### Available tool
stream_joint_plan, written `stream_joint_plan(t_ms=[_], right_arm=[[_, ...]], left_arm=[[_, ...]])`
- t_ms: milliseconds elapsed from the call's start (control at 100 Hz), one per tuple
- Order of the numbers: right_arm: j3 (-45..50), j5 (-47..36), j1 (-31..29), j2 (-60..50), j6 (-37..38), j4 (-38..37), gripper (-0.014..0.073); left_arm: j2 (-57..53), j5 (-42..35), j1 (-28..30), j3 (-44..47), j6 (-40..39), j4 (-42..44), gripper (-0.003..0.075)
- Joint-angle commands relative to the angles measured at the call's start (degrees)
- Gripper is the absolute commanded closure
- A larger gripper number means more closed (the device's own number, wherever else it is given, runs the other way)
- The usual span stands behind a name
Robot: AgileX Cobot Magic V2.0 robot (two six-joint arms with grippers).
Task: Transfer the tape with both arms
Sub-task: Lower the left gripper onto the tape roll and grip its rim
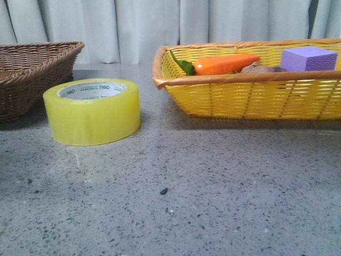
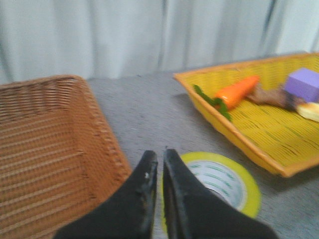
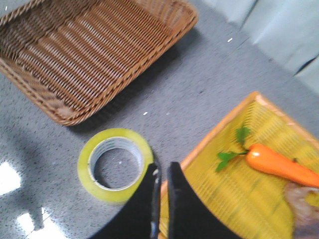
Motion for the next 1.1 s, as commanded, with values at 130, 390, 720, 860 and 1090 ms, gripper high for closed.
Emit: stream_joint_plan(t_ms=[130,390,720,860,1090], right_arm=[[6.73,-8.22,-0.25,-11.57,2.53,-6.60,0.0661],[20.55,-14.11,-0.25,-23.14,7.88,-12.27,0.0659],[29.04,-15.04,-0.25,-30.59,10.98,-14.17,0.0659],[29.04,-15.04,-0.25,-31.47,10.98,-14.17,0.0659],[29.04,-15.04,-0.25,-31.47,10.98,-14.17,0.0659]], left_arm=[[10.72,-4.93,-6.91,-6.47,-0.16,0.06,0.0518],[20.72,1.41,-10.94,-14.16,-0.16,0.90,0.0301],[34.54,26.58,-11.60,-29.74,5.96,0.35,0.0300],[40.30,34.02,-11.60,-35.70,8.84,-0.85,0.0300],[47.30,39.90,-11.60,-40.22,10.04,-0.85,0.0300]])
